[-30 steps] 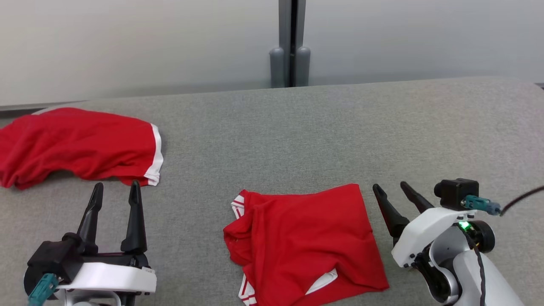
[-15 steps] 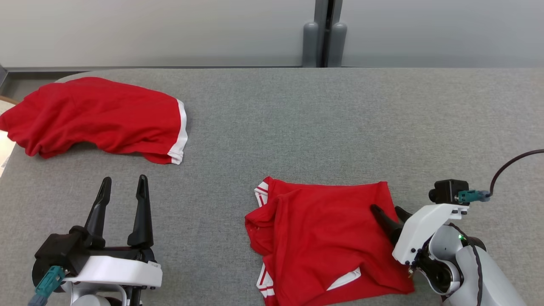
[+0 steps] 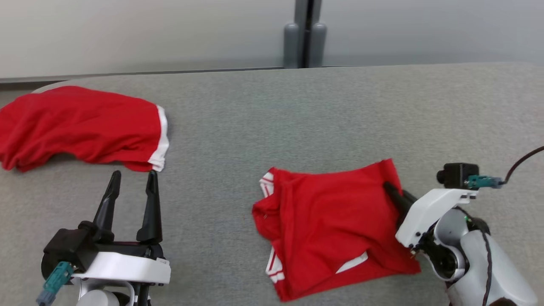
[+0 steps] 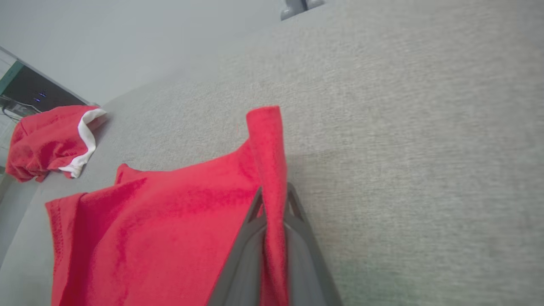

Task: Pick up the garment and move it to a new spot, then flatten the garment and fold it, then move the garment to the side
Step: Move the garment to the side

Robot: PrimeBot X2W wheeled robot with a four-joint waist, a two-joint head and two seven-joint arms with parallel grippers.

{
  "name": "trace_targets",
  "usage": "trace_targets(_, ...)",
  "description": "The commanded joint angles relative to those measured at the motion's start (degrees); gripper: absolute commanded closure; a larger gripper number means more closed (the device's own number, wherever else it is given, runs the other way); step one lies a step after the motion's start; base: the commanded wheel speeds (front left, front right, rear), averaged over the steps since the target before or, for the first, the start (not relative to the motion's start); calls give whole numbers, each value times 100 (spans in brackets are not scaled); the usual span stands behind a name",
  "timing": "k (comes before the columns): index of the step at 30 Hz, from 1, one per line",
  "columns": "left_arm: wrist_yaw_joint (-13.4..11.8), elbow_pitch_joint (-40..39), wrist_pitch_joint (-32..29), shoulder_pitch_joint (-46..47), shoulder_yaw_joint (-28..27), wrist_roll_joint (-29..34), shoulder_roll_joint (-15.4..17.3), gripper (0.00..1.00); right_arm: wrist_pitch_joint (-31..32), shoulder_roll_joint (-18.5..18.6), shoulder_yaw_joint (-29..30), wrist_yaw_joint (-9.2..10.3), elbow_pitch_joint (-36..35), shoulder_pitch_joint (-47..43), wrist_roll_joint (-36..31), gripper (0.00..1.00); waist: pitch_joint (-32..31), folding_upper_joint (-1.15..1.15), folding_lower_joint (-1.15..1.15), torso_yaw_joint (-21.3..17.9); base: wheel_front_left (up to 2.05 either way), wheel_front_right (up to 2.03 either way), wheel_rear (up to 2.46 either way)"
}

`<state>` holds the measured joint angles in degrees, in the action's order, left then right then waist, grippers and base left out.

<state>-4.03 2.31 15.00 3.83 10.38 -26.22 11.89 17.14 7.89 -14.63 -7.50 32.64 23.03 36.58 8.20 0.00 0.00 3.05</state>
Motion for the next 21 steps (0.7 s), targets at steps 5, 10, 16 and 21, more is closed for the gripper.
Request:
trace_targets(5,112,-74,-8,160,155,95,5,0,-234,264,-26,2,-48,241,48,100,-4,0,0,-692,0,0,0)
trace_targets(10,183,-39,-51,269,281,131,16,0,-381,354,-95,1,-46,386,125,100,91,0,0,-1340,0,0,0)
trace_targets(16,273,-2,-119,434,408,163,58,0,-600,340,-140,1,2,474,233,100,200,0,0,-1902,0,0,0)
trace_targets(21,353,-38,-199,601,562,235,93,0,-908,319,-270,1,27,654,339,100,398,0,0,-2312,0,0,0)
